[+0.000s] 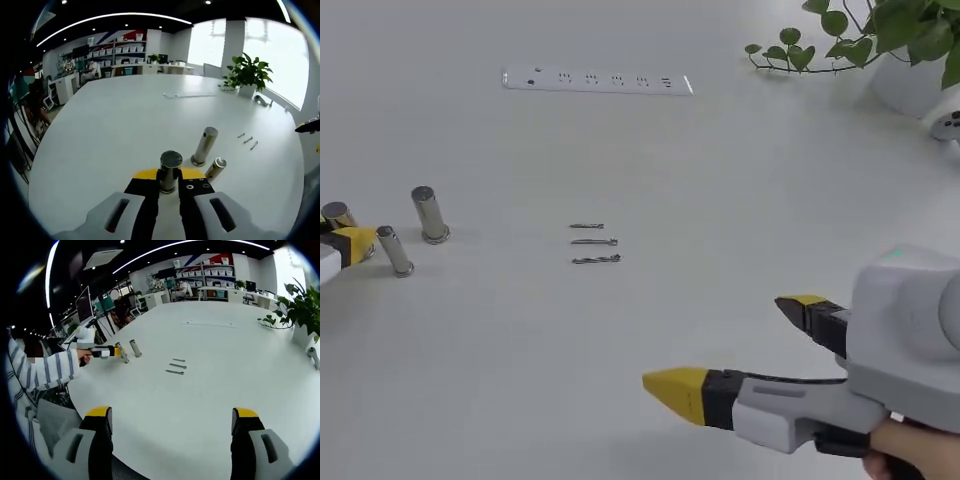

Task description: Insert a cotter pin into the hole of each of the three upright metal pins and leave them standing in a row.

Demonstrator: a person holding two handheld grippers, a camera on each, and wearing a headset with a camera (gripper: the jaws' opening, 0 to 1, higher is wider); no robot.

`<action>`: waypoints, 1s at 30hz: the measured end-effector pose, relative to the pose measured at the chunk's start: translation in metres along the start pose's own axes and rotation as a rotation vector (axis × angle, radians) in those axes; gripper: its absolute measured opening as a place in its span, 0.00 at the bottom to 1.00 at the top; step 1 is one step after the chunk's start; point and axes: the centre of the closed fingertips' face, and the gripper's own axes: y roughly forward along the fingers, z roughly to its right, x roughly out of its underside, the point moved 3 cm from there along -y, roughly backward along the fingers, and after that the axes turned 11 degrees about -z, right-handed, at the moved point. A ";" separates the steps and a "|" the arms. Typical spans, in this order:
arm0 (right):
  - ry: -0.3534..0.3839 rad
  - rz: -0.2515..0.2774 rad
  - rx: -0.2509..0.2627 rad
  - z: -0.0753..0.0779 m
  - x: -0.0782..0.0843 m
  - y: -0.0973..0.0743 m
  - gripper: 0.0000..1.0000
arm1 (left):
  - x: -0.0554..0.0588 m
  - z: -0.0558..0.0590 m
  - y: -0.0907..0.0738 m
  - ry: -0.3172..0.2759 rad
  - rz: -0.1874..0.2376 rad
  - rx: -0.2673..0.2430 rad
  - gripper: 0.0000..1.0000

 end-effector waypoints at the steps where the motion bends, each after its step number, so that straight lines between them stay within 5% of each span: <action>1: 0.001 0.012 -0.005 0.000 -0.001 -0.001 0.98 | 0.000 -0.001 0.000 -0.002 0.004 -0.005 0.10; 9: -0.021 0.055 -0.005 -0.001 -0.007 -0.004 0.98 | 0.004 -0.005 -0.006 -0.009 -0.020 -0.047 0.09; 12: -0.032 0.070 -0.011 -0.002 -0.009 -0.004 0.98 | 0.008 -0.004 -0.011 0.039 -0.035 -0.068 0.09; 30: -0.089 0.142 -0.059 -0.009 -0.022 -0.006 0.98 | 0.000 0.018 -0.062 0.021 0.039 -0.048 0.09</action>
